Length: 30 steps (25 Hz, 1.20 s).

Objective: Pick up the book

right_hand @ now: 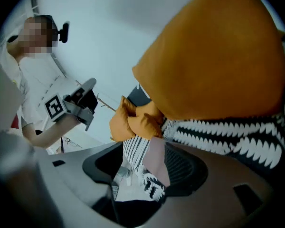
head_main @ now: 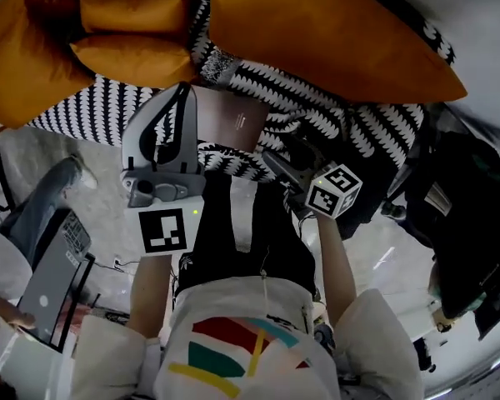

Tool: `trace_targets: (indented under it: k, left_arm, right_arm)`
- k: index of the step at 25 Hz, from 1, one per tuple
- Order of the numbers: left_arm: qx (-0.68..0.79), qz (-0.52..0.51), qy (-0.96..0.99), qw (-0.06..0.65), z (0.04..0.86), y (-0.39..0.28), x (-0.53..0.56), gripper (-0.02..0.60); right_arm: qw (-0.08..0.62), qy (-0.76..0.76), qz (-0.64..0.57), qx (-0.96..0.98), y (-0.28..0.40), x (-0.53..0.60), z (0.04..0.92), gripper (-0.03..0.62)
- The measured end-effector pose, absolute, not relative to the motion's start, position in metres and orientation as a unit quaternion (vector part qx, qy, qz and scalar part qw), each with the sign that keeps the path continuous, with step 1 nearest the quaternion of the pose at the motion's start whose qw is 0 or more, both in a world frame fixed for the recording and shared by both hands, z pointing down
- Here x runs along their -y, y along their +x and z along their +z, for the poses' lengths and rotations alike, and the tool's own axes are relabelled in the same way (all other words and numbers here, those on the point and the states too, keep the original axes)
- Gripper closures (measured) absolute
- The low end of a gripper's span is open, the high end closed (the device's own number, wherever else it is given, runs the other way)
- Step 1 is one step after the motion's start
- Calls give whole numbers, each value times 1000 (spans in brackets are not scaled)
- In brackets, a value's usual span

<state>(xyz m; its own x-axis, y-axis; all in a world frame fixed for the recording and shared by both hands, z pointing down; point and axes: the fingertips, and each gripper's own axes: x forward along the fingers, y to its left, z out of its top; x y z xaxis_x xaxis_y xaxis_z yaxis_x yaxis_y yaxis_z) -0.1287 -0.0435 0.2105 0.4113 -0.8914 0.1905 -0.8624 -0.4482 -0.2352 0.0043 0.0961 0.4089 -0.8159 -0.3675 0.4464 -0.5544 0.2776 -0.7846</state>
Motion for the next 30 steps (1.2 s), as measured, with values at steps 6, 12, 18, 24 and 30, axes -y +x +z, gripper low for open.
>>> trace_targets:
  k: [6, 12, 18, 24, 30]
  left_arm:
    - [-479, -157, -862, 52, 254, -95, 46, 574]
    - [-468, -169, -866, 52, 277, -87, 56, 574]
    - [-462, -196, -864, 33, 309, -92, 42, 574]
    - [-464, -207, -861, 20, 327, -100, 34, 574]
    - [-466, -219, -857, 9, 346, -107, 31, 574]
  right_arm:
    - [127, 251, 621, 732, 7, -150, 526, 313]
    - [165, 238, 667, 687, 0, -164, 593, 312]
    - [131, 223, 688, 678, -16, -166, 604, 312]
    - [118, 200, 688, 688, -32, -153, 602, 313]
    - [91, 188, 708, 675, -35, -149, 609, 315]
